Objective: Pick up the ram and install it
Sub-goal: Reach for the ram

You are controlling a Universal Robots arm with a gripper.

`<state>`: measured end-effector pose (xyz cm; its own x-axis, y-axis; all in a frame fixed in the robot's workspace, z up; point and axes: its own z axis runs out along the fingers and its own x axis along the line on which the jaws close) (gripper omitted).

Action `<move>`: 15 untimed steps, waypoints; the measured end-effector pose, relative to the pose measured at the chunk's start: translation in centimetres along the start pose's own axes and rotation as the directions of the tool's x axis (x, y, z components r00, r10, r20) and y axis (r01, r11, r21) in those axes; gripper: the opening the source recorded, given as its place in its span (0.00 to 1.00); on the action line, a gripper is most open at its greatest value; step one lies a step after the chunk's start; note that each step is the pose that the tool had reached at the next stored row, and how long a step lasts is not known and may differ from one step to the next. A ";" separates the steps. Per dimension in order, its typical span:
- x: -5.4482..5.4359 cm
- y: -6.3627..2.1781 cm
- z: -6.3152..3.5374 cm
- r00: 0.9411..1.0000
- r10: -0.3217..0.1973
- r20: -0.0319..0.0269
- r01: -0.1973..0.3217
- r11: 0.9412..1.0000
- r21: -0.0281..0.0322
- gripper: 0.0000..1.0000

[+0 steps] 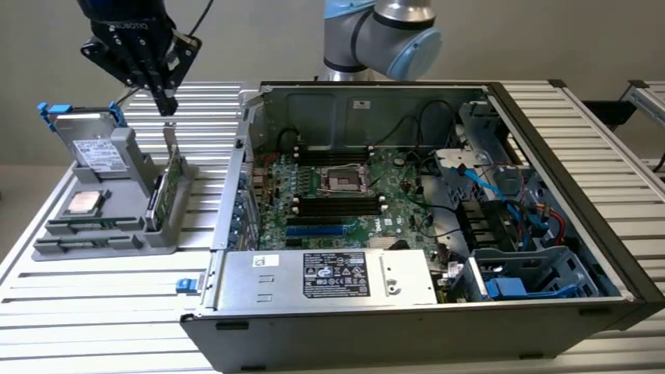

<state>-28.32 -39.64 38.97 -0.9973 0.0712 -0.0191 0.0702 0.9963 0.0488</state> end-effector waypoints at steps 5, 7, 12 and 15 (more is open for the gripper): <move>2.2 -0.15 0.04 1.000 0.000 0.000 0.000 1.000 0.000 0.10; 3.2 -0.21 0.05 1.000 0.000 0.000 0.000 1.000 0.000 0.10; 5.4 -0.37 0.06 1.000 0.000 0.000 0.000 1.000 0.000 0.10; 6.8 -0.47 0.06 1.000 0.000 0.000 0.000 1.000 0.000 0.10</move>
<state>-35.12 -39.63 38.75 -0.9973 0.0711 -0.0190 0.0701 0.9963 0.0488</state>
